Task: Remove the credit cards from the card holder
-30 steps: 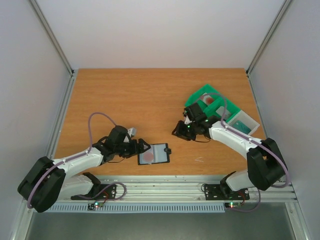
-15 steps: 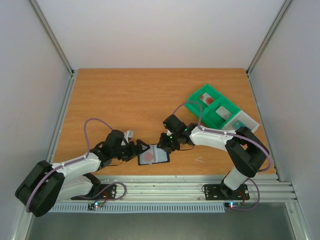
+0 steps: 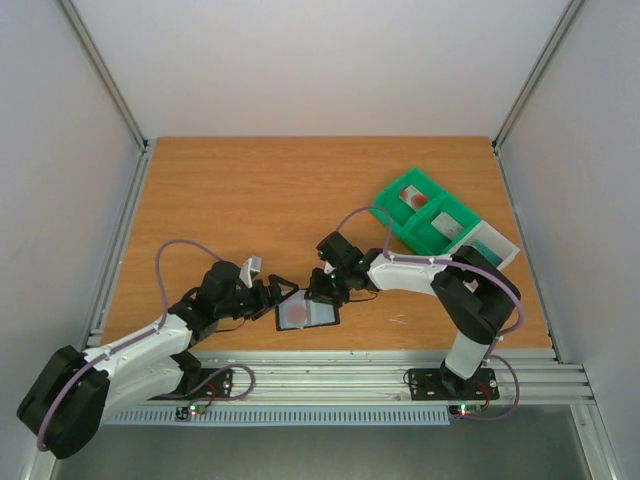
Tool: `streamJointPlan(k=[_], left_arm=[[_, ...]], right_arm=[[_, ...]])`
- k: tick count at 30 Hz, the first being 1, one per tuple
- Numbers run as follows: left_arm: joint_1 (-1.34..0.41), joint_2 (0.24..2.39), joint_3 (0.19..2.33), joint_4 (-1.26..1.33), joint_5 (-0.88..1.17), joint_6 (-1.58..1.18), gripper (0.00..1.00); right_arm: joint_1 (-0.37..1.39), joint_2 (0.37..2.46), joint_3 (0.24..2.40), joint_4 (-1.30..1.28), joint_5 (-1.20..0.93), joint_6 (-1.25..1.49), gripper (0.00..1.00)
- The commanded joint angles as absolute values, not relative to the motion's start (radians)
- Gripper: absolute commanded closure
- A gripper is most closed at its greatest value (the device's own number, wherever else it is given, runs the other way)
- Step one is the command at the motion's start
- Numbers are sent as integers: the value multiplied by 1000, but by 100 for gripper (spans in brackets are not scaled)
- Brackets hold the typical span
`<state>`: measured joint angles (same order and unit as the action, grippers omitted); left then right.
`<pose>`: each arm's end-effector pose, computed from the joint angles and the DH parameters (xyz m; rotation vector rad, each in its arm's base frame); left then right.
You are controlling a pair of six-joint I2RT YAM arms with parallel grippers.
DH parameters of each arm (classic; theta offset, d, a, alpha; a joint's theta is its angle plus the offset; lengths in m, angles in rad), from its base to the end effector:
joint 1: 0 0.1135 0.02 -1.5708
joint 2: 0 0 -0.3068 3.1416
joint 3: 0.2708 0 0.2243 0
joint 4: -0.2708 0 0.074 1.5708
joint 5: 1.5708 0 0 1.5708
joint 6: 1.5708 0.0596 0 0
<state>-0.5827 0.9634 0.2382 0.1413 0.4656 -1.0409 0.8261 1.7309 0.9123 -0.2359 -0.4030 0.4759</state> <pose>0.1127 -0.1063 0.1968 -0.2506 2.4420 -1.3476 0.2024 0.2541 0.1875 -0.6434 2.7606 0.9128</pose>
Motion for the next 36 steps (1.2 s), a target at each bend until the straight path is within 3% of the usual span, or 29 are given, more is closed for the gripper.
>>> streamJointPlan(k=[1, 8, 21, 36], left_arm=[[-578, 955, 234, 219, 480, -1042, 1], [-578, 976, 222, 274, 500, -1056, 1], [-578, 1020, 213, 307, 498, -1044, 1], [-578, 1071, 212, 316, 474, -1023, 1]], right_arm=[[842, 1757, 919, -179, -440, 501, 77], [844, 1789, 896, -164, -446, 505, 78], [846, 1810, 876, -165, -427, 504, 91], [846, 1817, 841, -106, -442, 527, 94]])
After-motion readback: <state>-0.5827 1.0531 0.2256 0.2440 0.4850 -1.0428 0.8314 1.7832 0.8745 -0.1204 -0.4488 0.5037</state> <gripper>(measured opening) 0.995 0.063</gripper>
